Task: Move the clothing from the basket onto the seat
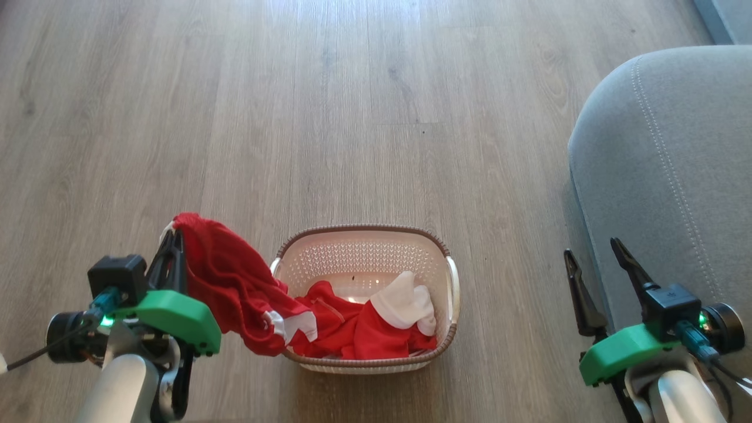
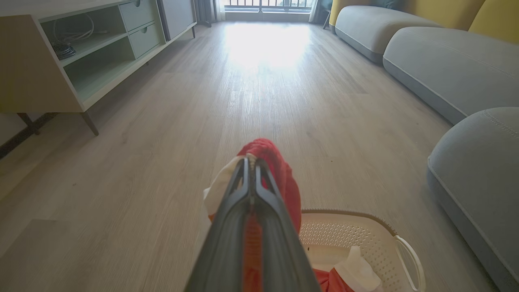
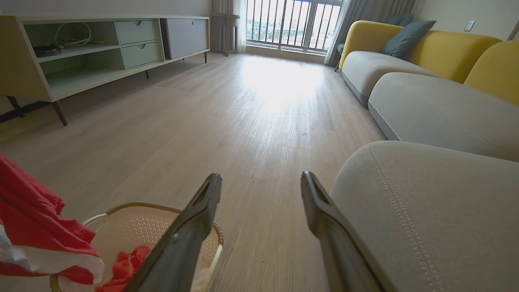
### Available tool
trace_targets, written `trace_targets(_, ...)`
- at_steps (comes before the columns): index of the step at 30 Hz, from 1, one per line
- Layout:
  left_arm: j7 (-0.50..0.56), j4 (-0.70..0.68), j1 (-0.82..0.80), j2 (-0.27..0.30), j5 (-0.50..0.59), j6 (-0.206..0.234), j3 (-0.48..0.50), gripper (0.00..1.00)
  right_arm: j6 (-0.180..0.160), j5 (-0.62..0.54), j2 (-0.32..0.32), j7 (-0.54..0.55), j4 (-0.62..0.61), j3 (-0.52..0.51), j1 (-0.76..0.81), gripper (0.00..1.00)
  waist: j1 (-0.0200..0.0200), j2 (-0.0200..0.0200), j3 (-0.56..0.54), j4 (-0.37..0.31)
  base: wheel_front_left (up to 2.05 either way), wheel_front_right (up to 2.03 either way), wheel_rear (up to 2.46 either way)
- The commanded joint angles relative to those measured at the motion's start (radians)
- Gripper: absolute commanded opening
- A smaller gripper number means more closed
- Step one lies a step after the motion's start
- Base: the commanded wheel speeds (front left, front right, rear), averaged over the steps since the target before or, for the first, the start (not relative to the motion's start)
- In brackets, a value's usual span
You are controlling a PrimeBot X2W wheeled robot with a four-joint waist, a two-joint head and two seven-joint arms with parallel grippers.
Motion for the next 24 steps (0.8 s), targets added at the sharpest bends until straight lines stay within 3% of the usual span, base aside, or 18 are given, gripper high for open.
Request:
trace_targets(1, -0.002, -0.043, -0.033, 0.035, -0.001, 0.006, 0.041, 0.00, 0.000, 0.005, -0.021, -0.006, -0.025, 0.029, -0.011, 1.00, 0.0001, 0.0000, -0.001, -0.001, 0.00, 0.00, 0.00)
trace_targets(7, 0.005, -0.095, -0.052, 0.028, -0.018, -0.033, 0.013, 0.00, 0.000, 0.037, -0.064, -0.006, -0.032, 0.143, -0.048, 1.00, 0.0001, 0.0000, -0.003, -0.006, 0.00, 0.00, 0.00)
trace_targets(17, 0.067, -0.216, -0.130, 0.025, 0.006, -0.118, -0.101, 0.00, 0.000, 0.138, -0.157, -0.006, 0.005, 0.550, -0.270, 1.00, 0.0001, 0.0000, -0.013, 0.000, 0.00, 0.00, 0.00)
trace_targets(24, 0.091, -0.266, -0.169, -0.013, 0.014, -0.168, -0.191, 0.00, 0.000, 0.226, -0.176, -0.006, 0.047, 0.741, -0.401, 1.00, 0.0001, 0.0000, -0.023, 0.022, 0.00, 0.00, 0.00)
